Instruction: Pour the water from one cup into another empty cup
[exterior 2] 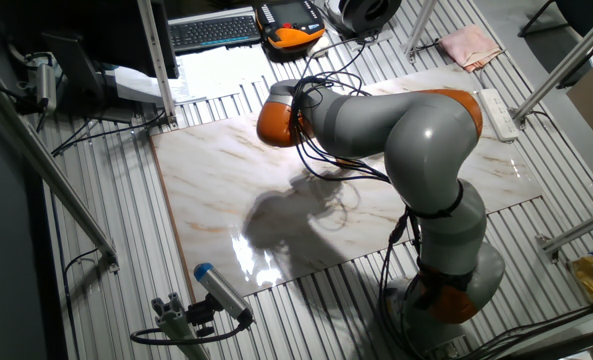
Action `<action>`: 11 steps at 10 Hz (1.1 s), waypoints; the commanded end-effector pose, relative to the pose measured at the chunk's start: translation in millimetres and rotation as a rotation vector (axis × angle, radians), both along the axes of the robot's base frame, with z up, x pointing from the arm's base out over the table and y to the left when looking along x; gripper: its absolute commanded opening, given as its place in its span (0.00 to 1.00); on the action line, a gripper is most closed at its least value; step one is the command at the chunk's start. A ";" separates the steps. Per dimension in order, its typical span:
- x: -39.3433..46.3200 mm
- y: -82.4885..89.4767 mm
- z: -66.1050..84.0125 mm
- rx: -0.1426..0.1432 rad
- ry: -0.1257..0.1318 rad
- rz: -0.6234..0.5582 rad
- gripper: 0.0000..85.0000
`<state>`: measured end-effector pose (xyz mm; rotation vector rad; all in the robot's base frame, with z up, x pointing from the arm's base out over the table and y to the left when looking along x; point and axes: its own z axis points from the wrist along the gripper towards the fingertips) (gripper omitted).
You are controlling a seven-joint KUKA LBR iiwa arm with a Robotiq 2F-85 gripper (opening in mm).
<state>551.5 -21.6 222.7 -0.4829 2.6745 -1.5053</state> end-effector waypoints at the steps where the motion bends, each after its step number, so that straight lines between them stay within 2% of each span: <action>1: 0.0 0.0 -0.1 -0.004 0.000 0.000 0.00; 2: 0.1 -0.1 -0.2 -0.009 0.000 0.001 0.00; 4: 0.2 -1.1 -0.6 0.021 0.000 -0.004 0.00; 5: 0.2 -1.5 -0.8 0.024 0.000 -0.004 0.00; 6: 0.0 -1.3 -0.7 0.018 0.000 -0.004 0.00; 7: -0.1 -0.4 -0.7 -0.015 -0.001 0.002 0.00; 9: 0.3 -0.1 -0.9 -0.028 -0.001 0.005 0.00; 10: 0.3 -0.3 -0.8 -0.023 -0.001 0.004 0.00; 11: 0.4 -0.8 -0.8 0.013 0.000 -0.003 0.00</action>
